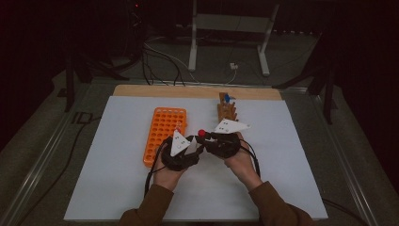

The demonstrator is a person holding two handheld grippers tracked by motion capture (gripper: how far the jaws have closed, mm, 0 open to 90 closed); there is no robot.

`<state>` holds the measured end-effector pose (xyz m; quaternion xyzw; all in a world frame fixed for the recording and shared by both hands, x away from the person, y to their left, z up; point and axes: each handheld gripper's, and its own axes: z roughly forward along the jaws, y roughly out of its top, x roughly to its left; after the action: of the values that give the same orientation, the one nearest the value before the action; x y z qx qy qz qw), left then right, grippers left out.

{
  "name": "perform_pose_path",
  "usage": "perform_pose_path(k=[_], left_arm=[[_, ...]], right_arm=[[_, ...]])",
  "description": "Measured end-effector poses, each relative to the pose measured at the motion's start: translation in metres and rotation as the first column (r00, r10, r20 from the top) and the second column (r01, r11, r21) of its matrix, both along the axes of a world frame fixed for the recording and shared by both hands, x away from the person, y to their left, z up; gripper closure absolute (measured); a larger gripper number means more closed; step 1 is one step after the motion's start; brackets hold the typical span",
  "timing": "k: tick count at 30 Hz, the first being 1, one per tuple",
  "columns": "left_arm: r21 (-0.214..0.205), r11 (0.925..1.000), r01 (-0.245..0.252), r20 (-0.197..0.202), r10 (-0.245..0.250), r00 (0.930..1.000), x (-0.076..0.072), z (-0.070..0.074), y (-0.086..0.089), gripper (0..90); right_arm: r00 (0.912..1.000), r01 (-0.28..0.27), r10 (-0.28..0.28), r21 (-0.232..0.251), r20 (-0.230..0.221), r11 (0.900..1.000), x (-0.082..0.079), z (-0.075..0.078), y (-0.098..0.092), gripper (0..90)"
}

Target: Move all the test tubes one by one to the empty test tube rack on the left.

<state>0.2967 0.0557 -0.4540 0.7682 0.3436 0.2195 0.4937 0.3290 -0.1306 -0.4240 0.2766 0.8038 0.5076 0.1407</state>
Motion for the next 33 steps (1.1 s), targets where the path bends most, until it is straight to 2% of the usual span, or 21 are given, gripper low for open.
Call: perform_pose_path(k=[7, 12, 18, 21, 25, 27, 29, 33], left_arm=[[0.017, 0.9997, 0.02, 0.002, -0.02, 0.9998, -0.001, -0.001, -0.001, 70.9], [0.023, 0.9989, 0.04, 0.002, -0.04, 0.9992, -0.001, -0.003, 0.0, 74.4], [0.026, 0.9995, 0.02, -0.006, -0.02, 0.9998, 0.0, -0.005, 0.008, 74.6], [0.02, 0.9996, 0.018, -0.008, -0.018, 0.9998, 0.001, -0.006, 0.014, 74.6], [0.013, 0.9999, 0.007, -0.007, -0.007, 1.0, 0.001, -0.006, 0.02, 74.7], [0.013, 0.9999, 0.003, -0.006, -0.003, 1.0, 0.001, -0.005, 0.024, 74.7], [0.012, 0.9999, -0.001, -0.004, 0.001, 1.0, 0.002, -0.005, 0.027, 74.6], [0.0, 1.0, -0.009, -0.001, 0.009, 1.0, 0.003, -0.004, 0.034, 74.7]], right_arm=[[0.9998, -0.016, 0.016, 0.011, -0.012, 0.9998, -0.002, -0.001, 0.002, 74.0], [0.9994, -0.02, 0.02, 0.02, -0.029, 0.9996, -0.002, -0.001, 0.002, 72.2], [0.9976, -0.062, 0.064, 0.076, -0.024, 0.9951, -0.003, 0.004, -0.005, 49.5], [0.9982, -0.053, 0.055, 0.086, -0.025, 0.9949, -0.003, 0.006, -0.009, 35.2], [0.9994, 0.026, -0.024, 0.063, -0.024, 0.9977, -0.001, 0.005, -0.014, 15.1], [0.9977, 0.061, -0.059, 0.062, -0.034, 0.9962, 0.001, 0.004, -0.018, 13.7], [0.9962, 0.081, -0.079, 0.066, -0.037, 0.9945, 0.002, 0.002, -0.022, 8.6], [0.9942, 0.097, -0.094, 0.06, -0.051, 0.9935, 0.003, -0.002, -0.03, 1.6]])
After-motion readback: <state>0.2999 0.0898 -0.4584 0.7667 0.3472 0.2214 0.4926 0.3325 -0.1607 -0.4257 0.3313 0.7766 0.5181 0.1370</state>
